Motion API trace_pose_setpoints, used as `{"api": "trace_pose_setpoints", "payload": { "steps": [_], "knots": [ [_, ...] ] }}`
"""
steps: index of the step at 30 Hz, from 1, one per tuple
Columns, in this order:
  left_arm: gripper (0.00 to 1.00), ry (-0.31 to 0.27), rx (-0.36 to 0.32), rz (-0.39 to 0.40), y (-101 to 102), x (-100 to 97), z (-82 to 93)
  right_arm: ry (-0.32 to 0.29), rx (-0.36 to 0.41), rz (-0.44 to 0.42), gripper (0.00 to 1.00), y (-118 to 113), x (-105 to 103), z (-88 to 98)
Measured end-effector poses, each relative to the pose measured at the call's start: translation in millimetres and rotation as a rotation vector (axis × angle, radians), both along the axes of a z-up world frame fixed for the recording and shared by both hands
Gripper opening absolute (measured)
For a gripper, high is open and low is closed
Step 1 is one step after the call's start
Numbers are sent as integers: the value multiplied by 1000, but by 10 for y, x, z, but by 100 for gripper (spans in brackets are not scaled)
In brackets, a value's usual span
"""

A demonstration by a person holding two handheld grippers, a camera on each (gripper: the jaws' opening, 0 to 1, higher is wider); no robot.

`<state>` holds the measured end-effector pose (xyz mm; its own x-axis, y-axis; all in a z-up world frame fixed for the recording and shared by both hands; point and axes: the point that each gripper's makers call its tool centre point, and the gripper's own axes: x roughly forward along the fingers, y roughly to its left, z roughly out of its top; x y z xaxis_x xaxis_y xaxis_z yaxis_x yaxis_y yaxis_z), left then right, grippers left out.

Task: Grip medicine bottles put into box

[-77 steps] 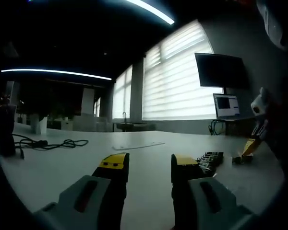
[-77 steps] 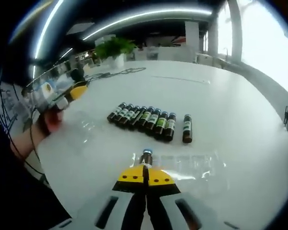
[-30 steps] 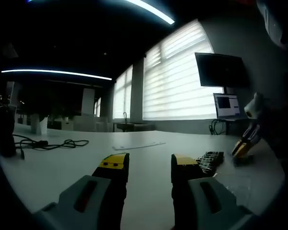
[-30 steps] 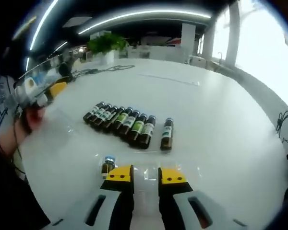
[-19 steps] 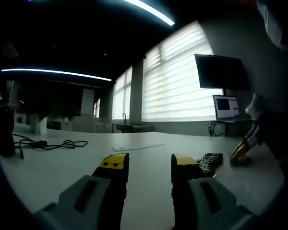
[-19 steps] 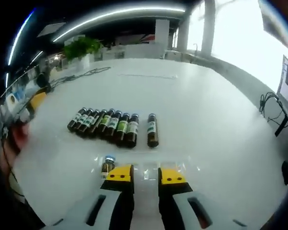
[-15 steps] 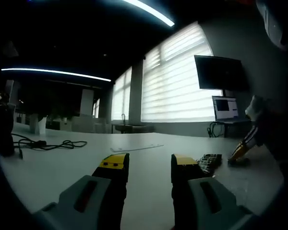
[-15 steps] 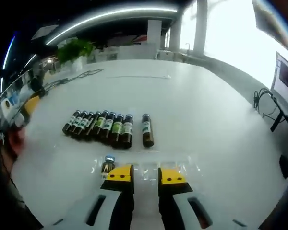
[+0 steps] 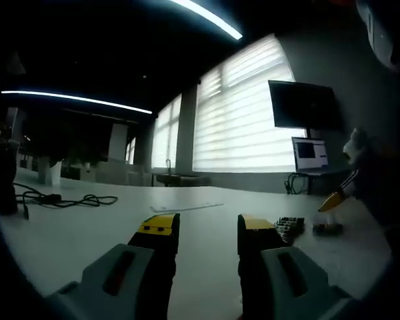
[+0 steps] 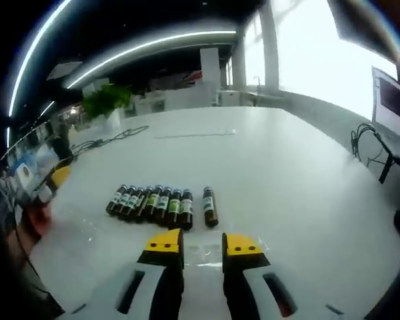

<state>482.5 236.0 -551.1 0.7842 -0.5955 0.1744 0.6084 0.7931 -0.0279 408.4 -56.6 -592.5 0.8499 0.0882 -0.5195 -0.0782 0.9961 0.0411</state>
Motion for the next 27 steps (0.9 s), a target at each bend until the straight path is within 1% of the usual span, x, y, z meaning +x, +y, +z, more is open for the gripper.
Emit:
{"api": "trace_pose_setpoints", "payload": {
  "steps": [3, 5, 8, 10, 11, 12, 13, 14, 15, 17, 18, 20, 23, 25, 27],
  "knots": [
    [27, 1, 12, 7, -1, 7, -14, -21, 6, 34, 15, 79, 92, 75],
    [27, 1, 18, 12, 1, 13, -22, -31, 15, 56, 15, 148, 145, 80],
    [27, 2, 22, 17, 7, 18, -26, -31, 45, 102, 14, 329, 218, 72],
    [27, 2, 21, 20, 13, 22, -26, -38, 64, 178, 14, 538, 264, 82],
    [27, 2, 20, 22, 16, 23, -25, -45, 59, 227, 14, 636, 283, 95],
    [27, 3, 20, 23, 20, 25, -24, -68, 43, 300, 14, 756, 302, 127],
    [27, 2, 19, 25, 23, 26, -23, -88, 24, 352, 14, 846, 321, 153],
    [27, 2, 16, 25, 25, 27, -20, -87, 0, 392, 15, 913, 333, 154],
    [27, 2, 15, 25, 26, 28, -19, -96, -35, 454, 15, 994, 342, 158],
    [27, 1, 15, 26, 28, 28, -19, -73, -55, 496, 17, 1068, 358, 128],
    [27, 1, 15, 25, 27, 28, -18, -68, -74, 531, 17, 1107, 373, 116],
    [27, 1, 16, 25, 27, 29, -18, -71, -99, 599, 20, 1188, 387, 116],
    [27, 1, 14, 27, 32, 32, -17, -79, -124, 754, 22, 1359, 363, 128],
    [27, 1, 14, 28, 37, 35, -17, -69, -138, 847, 27, 1448, 355, 131],
    [27, -1, 16, 29, 38, 36, -17, -83, -163, 930, 32, 1515, 410, 156]
  ]
}}
